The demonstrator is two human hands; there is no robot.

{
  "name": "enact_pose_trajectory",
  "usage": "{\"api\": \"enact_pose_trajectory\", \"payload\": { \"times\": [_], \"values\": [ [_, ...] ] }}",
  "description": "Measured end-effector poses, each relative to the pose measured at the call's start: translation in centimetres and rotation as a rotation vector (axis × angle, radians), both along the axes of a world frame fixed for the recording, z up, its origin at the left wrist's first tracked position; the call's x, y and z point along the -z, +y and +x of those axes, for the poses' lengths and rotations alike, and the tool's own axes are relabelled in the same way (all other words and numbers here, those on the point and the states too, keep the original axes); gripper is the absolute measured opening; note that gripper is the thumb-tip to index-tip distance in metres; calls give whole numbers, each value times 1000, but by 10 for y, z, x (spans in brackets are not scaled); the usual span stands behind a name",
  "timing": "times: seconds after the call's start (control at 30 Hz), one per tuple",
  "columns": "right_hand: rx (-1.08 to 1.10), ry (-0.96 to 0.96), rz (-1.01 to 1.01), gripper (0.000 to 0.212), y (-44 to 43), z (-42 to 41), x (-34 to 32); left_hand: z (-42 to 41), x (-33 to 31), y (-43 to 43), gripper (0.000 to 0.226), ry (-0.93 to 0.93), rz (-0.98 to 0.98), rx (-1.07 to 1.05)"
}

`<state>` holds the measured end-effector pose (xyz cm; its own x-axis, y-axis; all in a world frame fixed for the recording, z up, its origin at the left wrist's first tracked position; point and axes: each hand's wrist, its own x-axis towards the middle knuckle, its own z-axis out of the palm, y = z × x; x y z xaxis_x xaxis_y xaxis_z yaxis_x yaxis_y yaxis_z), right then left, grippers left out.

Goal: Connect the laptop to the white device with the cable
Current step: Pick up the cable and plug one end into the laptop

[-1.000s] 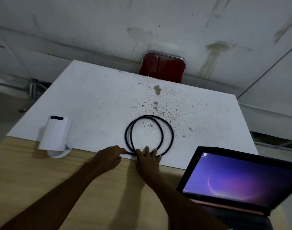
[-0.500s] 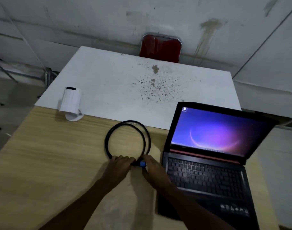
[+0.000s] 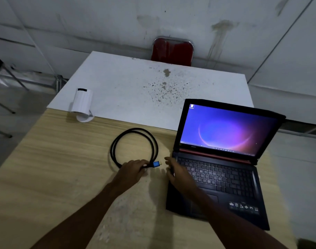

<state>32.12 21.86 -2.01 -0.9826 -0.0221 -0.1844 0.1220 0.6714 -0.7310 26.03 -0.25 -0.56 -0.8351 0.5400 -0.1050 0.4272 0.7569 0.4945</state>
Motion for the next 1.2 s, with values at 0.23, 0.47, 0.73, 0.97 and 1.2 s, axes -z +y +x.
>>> {"api": "enact_pose_trajectory", "payload": {
  "times": [0.23,0.47,0.73,0.97,1.2],
  "values": [
    [-124,95,125,34,-16,-1,4,9,1,3,16,127,-54,-6],
    [-128,89,151,22,-24,-4,9,5,6,4,10,209,-59,6],
    [28,21,-66,15,-17,-21,1,-14,2,-3,24,123,23,11],
    [-29,-168,-150,20,-19,-29,-6,-17,11,-21,20,-121,14,71],
    [-244,174,246,17,-25,-45,-23,-41,9,-22,20,-394,-50,187]
  ]
}}
